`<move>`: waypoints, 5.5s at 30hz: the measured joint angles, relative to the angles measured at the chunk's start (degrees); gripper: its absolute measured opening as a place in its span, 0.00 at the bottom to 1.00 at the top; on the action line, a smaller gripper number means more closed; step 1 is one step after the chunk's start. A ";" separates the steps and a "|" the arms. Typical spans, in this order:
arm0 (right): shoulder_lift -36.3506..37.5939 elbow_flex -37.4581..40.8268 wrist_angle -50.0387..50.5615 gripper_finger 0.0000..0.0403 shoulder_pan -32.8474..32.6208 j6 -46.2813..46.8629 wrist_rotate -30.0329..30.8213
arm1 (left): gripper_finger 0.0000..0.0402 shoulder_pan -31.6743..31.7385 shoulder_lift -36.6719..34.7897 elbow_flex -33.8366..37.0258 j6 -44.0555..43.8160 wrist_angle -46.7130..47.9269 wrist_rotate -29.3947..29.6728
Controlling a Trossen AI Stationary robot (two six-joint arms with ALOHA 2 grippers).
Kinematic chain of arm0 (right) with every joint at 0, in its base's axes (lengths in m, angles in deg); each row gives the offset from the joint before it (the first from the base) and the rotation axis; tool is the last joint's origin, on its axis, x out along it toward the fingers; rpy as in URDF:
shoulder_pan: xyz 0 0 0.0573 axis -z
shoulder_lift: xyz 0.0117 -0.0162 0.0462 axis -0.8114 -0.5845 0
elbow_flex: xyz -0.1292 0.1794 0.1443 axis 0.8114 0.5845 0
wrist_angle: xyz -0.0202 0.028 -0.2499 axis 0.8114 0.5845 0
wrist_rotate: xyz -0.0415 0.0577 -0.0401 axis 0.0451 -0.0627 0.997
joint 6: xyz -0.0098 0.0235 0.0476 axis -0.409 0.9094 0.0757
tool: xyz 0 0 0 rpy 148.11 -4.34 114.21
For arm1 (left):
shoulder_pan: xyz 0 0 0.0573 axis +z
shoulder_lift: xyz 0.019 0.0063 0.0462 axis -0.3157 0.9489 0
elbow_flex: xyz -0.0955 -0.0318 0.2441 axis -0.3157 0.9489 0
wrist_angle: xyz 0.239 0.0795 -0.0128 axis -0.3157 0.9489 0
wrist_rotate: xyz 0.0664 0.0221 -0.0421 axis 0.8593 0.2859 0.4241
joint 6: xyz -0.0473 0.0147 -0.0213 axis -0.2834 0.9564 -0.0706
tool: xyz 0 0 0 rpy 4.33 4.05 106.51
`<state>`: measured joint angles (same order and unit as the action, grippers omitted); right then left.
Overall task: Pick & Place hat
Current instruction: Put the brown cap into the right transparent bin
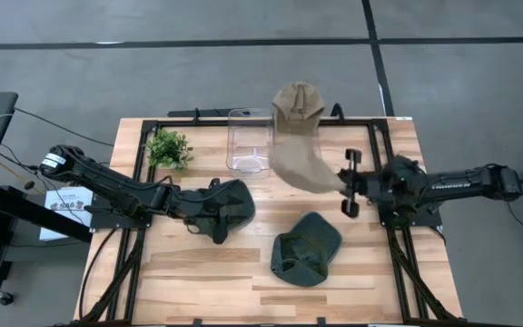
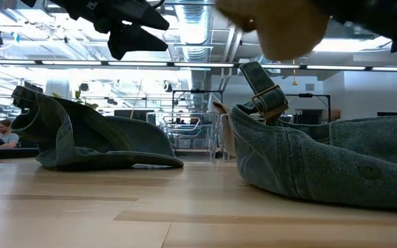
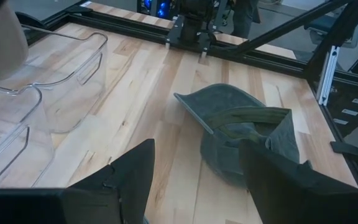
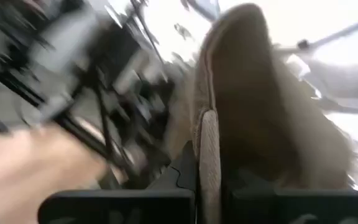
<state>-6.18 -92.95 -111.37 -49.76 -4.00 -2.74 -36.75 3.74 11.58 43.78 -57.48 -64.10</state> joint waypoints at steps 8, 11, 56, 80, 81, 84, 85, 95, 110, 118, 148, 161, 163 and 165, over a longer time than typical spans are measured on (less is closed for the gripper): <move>-0.13 0.00 11.48 0.01 -4.37 -6.60 10.80 | 0.58 0.02 0.00 0.04 2.84 -2.15 0.00; -0.54 0.00 12.81 0.01 -5.67 -7.29 13.97 | 0.58 0.02 0.00 0.04 9.33 -8.78 0.29; -18.05 -0.04 -3.29 0.00 -13.45 -6.76 14.29 | 0.01 20.83 34.78 -34.77 56.93 -43.19 7.67; -18.01 -0.04 -3.89 0.00 -13.48 -9.92 24.73 | 0.01 7.68 38.98 -34.84 61.73 -34.39 16.55; -18.01 -0.04 -3.35 0.00 -13.78 -9.72 24.45 | 0.01 7.40 38.58 -34.84 62.62 -34.34 17.43; -18.08 -0.02 -0.32 0.00 -14.88 -9.74 21.33 | 0.01 7.29 36.66 -34.85 63.16 -34.74 18.35; -18.10 -0.02 0.00 0.00 -15.28 -9.59 20.56 | 0.02 7.34 35.85 -34.85 63.00 -34.82 18.69; -18.08 -0.02 0.63 0.00 -16.77 -9.33 28.19 | 0.05 6.42 29.07 -34.85 59.95 -34.54 21.35; -18.08 -0.04 -2.93 0.00 -16.83 -9.75 32.54 | 0.06 10.45 27.49 -34.84 52.37 -33.04 17.48; -18.08 -0.04 -2.79 0.00 -16.81 -10.30 32.67 | 0.06 17.76 30.93 -34.86 45.93 -32.12 17.08; -18.08 -0.04 -2.63 0.00 -16.49 -13.29 42.80 | 0.06 15.19 32.49 -34.84 57.54 -35.71 31.79; -18.12 -0.04 -10.44 0.00 -13.49 -13.27 59.22 | 0.05 8.55 24.29 -34.84 49.08 -28.79 29.95; -18.12 -0.04 -12.06 0.00 -13.06 -13.29 61.05 | 0.05 8.01 23.87 -34.84 45.49 -23.65 27.48; -18.12 -0.04 -12.54 0.00 -12.52 -13.23 61.13 | 0.05 7.80 23.18 -34.82 40.24 -17.02 21.73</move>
<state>-24.30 -92.99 -123.92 -62.28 -17.23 58.39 -28.95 26.92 -23.24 84.01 -74.50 -42.37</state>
